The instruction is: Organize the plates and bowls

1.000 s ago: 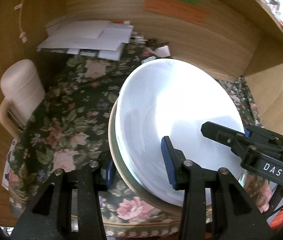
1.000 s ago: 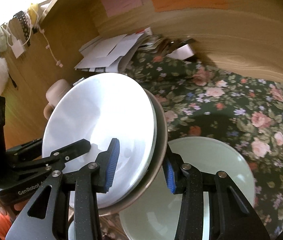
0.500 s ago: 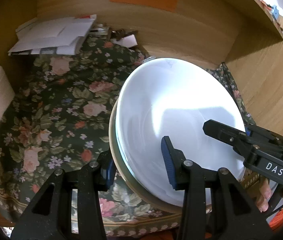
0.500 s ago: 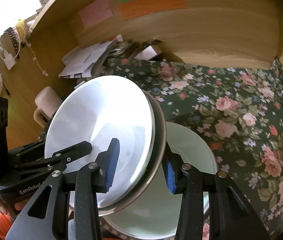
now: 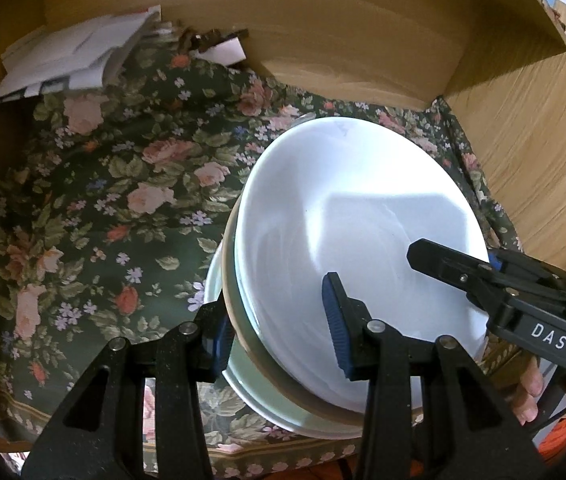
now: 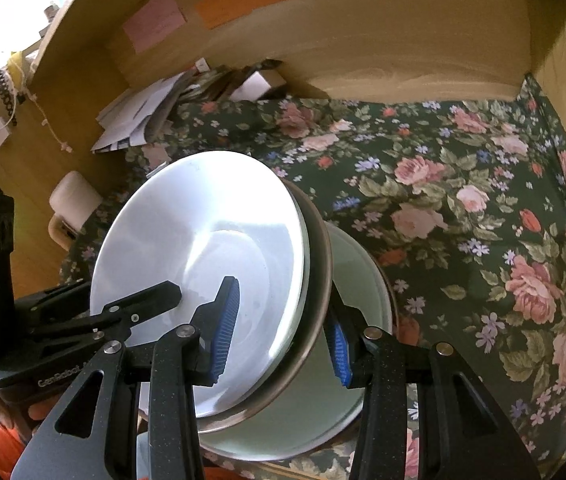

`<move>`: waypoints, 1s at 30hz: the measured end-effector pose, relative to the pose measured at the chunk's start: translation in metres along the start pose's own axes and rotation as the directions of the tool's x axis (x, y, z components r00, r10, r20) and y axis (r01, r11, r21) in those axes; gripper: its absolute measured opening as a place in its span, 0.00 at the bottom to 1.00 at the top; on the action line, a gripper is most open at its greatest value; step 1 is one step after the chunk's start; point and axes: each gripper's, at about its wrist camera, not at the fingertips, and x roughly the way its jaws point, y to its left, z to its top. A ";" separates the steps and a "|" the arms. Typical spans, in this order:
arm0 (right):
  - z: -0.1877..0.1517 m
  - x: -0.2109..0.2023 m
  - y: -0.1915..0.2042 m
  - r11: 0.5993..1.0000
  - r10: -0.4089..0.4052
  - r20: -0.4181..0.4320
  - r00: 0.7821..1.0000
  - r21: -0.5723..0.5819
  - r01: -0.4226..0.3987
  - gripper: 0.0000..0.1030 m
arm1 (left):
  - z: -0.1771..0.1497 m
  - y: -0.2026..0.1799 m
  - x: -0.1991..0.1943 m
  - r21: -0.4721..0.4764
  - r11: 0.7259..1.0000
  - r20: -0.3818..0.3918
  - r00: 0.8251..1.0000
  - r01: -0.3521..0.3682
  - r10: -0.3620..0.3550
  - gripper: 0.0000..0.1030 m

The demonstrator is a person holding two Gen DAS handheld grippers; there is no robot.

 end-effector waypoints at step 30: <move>-0.008 -0.103 0.042 0.982 0.008 0.357 0.934 -0.177 0.059 0.54 | -0.003 -0.014 -0.113 0.021 0.995 0.409 0.910 -0.093 0.076 0.55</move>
